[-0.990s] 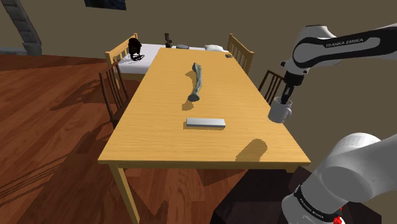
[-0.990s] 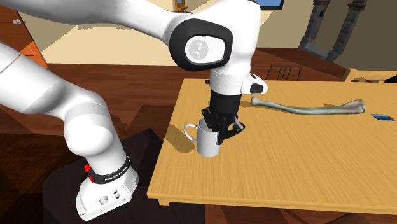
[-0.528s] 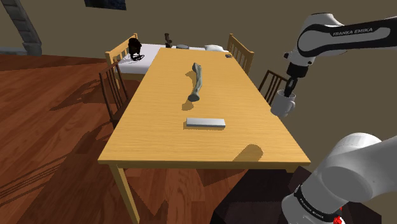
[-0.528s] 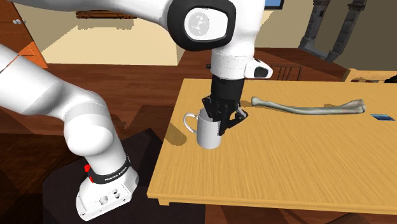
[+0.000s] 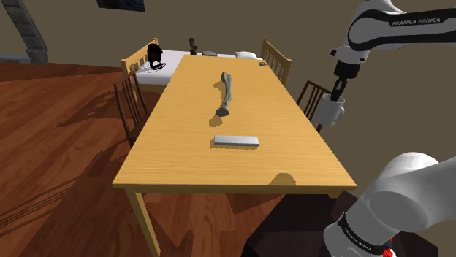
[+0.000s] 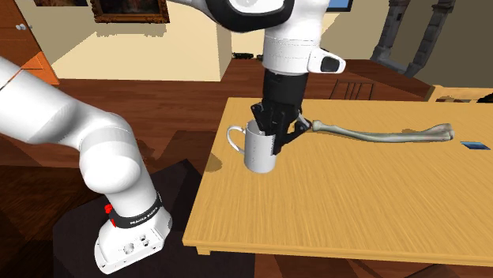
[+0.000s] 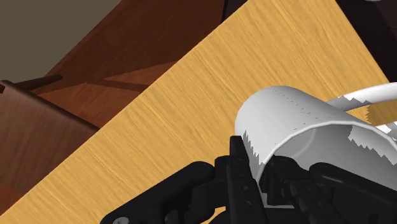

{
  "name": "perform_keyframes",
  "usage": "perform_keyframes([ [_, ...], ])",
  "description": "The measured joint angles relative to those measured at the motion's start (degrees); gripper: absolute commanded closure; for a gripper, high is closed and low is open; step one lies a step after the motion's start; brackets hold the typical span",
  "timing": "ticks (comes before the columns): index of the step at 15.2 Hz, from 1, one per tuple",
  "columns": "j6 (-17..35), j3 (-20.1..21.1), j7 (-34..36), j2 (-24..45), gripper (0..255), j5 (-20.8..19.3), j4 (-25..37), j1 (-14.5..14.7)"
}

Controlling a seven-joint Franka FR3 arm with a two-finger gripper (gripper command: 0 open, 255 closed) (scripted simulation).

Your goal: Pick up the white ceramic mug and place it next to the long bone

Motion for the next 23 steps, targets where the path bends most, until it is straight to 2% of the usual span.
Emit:
perform_keyframes([
  [3, -0.3, 0.9, 1.1, 1.8, 255, 1.3, 1.8, 1.2],
  [14, 2.5, 5.3, 8.6, 17.9, 255, 9.9, 13.5, 8.8],
  [23, 1.4, 7.8, 12.4, 33.9, 255, 16.7, 29.6, 12.7],
])
